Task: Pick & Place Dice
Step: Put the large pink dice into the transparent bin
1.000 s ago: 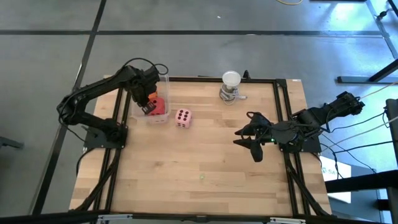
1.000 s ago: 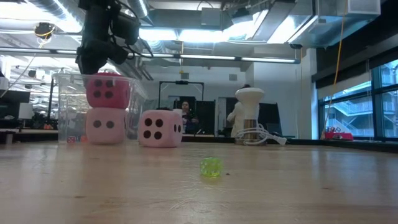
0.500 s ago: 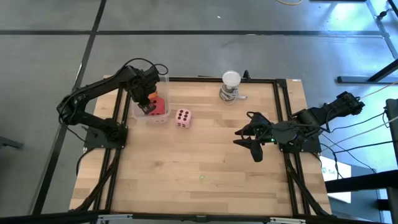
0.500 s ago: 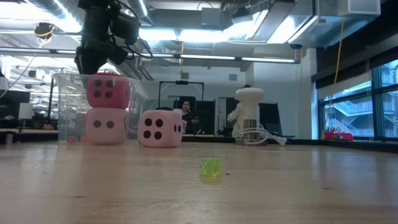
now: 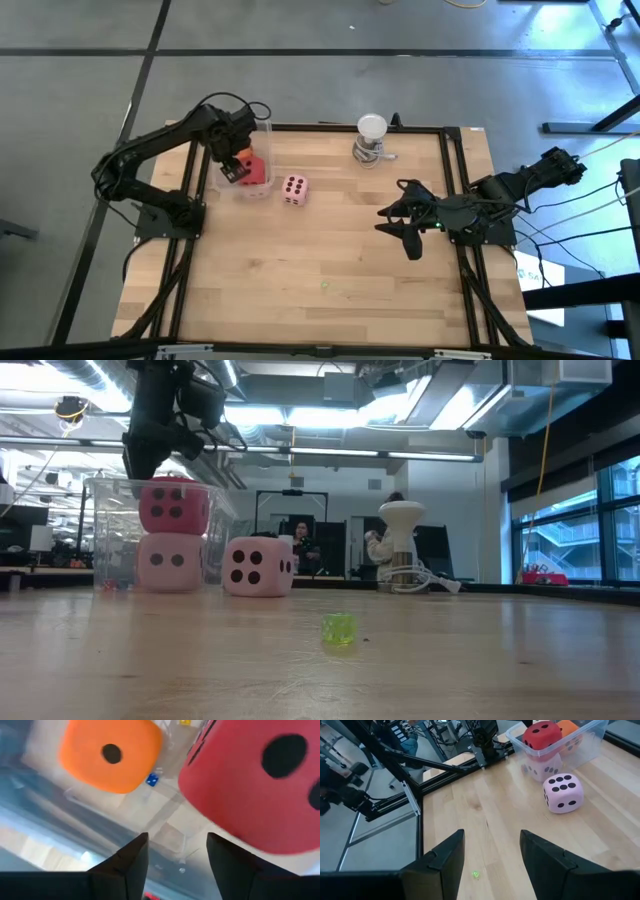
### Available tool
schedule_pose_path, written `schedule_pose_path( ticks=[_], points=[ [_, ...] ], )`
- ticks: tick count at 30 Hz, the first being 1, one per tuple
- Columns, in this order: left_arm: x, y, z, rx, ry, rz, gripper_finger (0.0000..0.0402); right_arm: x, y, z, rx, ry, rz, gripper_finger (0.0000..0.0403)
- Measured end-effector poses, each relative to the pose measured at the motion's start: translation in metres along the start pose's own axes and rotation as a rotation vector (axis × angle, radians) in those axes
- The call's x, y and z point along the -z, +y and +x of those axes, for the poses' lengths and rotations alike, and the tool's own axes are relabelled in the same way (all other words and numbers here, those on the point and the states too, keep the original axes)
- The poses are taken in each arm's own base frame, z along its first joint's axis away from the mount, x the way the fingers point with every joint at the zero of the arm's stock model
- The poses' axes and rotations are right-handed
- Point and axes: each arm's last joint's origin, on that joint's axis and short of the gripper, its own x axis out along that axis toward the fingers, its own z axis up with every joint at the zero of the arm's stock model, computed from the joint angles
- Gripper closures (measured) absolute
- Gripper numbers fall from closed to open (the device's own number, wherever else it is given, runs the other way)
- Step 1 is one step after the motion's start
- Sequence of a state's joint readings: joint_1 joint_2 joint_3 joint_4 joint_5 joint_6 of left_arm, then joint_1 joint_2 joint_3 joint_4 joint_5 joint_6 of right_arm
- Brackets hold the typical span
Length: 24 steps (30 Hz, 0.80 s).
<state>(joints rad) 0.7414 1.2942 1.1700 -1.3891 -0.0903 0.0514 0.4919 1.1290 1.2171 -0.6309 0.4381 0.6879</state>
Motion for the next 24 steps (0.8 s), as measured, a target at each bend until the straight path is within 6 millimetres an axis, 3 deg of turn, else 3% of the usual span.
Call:
schedule_pose_path(
  ticks=[14, 24],
  points=[
    [0.005, 0.004, -0.058, -0.018, -0.063, -0.104, 0.0222, 0.0, 0.0, 0.0, 0.012, -0.009, -0.038, 0.0213],
    [0.0, -0.047, -0.093, -0.034, -0.478, 0.164, 0.0264, 0.0, 0.0, 0.0, 0.015, -0.01, -0.043, 0.0213]
  ],
)
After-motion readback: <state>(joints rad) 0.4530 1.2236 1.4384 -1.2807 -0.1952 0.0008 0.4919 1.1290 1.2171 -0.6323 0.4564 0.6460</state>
